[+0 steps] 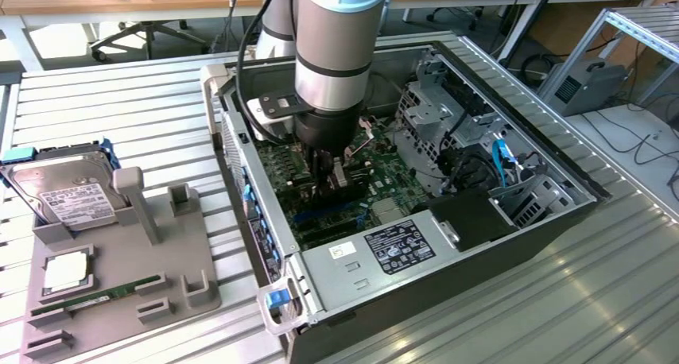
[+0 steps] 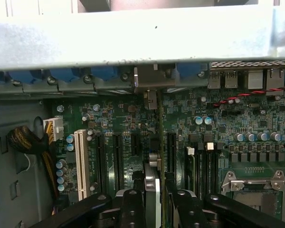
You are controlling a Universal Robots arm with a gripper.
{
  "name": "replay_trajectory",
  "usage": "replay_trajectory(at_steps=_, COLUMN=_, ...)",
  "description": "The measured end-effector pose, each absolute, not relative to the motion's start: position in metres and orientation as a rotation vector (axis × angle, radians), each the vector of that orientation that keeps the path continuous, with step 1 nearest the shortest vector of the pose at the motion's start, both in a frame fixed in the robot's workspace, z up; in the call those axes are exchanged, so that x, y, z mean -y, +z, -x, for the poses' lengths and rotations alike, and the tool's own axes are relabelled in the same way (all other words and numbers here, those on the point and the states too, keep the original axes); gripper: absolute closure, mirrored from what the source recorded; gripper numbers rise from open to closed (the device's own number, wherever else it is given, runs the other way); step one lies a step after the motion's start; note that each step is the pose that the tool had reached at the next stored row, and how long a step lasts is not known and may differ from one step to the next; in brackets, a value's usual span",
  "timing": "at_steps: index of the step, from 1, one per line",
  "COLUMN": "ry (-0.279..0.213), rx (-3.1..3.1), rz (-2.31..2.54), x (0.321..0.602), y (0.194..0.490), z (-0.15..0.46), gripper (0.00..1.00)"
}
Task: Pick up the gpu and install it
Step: 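Insert the gpu into the slot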
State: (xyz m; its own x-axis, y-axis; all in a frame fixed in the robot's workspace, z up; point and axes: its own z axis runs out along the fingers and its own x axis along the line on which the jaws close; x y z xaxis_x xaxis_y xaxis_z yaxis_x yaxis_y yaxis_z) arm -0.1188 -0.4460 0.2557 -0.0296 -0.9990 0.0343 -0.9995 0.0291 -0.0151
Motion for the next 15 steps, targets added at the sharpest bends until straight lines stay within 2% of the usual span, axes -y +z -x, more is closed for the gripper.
replay_trajectory(at_steps=15, ry=0.059, rx=2.241, rz=-2.177, x=0.446, y=0.2604, z=0.1187, gripper=0.73)
